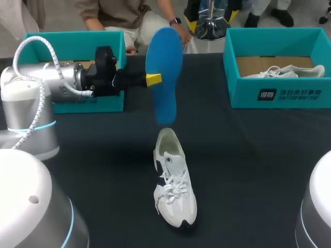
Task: Take the shoe out of the shoebox, open the shoe tongue, remove and reinsert the insole, then place the shoe into the shoebox
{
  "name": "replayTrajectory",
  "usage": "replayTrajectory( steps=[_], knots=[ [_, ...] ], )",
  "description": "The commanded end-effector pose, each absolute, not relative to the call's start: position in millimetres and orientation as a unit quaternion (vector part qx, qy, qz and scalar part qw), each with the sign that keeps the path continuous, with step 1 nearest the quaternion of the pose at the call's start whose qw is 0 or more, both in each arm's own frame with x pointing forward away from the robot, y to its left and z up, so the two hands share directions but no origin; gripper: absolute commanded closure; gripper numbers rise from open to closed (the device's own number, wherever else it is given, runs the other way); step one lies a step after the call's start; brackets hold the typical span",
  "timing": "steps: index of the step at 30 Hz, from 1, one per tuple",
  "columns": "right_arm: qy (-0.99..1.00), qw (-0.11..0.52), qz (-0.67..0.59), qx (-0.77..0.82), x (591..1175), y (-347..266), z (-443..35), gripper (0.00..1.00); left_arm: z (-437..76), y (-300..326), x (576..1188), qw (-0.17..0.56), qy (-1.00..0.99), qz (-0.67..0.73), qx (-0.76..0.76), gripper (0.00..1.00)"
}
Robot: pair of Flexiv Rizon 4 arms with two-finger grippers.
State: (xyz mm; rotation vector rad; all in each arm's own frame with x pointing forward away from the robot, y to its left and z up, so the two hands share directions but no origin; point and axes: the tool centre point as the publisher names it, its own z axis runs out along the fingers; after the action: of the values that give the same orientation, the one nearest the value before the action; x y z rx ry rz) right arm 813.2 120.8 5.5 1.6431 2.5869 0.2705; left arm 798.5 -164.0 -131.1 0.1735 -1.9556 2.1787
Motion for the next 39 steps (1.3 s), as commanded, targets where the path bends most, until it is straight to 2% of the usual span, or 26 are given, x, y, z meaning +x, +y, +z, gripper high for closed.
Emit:
replayTrajectory(
  steps=[1, 17, 19, 26, 39],
  knots=[
    [0.840, 0.032, 0.087, 0.534, 814.2, 121.0, 5.4, 0.00, -143.0, -163.0, 805.9, 0.119, -0.647, 0.753, 0.025, 1.00],
    [0.840, 0.032, 0.087, 0.534, 814.2, 121.0, 5.4, 0.00, -143.0, -163.0, 805.9, 0.119, -0.647, 0.753, 0.025, 1.00],
    [0.840, 0.032, 0.087, 0.534, 814.2, 121.0, 5.4, 0.00, -136.2, -162.7, 805.7, 0.163, -0.634, 0.753, 0.074, 1.00],
    [0.840, 0.032, 0.087, 0.534, 814.2, 121.0, 5.4, 0.00, -126.0, -158.4, 804.9, 0.246, -0.587, 0.742, 0.209, 1.00],
    [0.840, 0.032, 0.087, 0.534, 814.2, 121.0, 5.4, 0.00, -114.5, -152.7, 807.3, 0.322, -0.579, 0.672, 0.332, 1.00]
  ],
)
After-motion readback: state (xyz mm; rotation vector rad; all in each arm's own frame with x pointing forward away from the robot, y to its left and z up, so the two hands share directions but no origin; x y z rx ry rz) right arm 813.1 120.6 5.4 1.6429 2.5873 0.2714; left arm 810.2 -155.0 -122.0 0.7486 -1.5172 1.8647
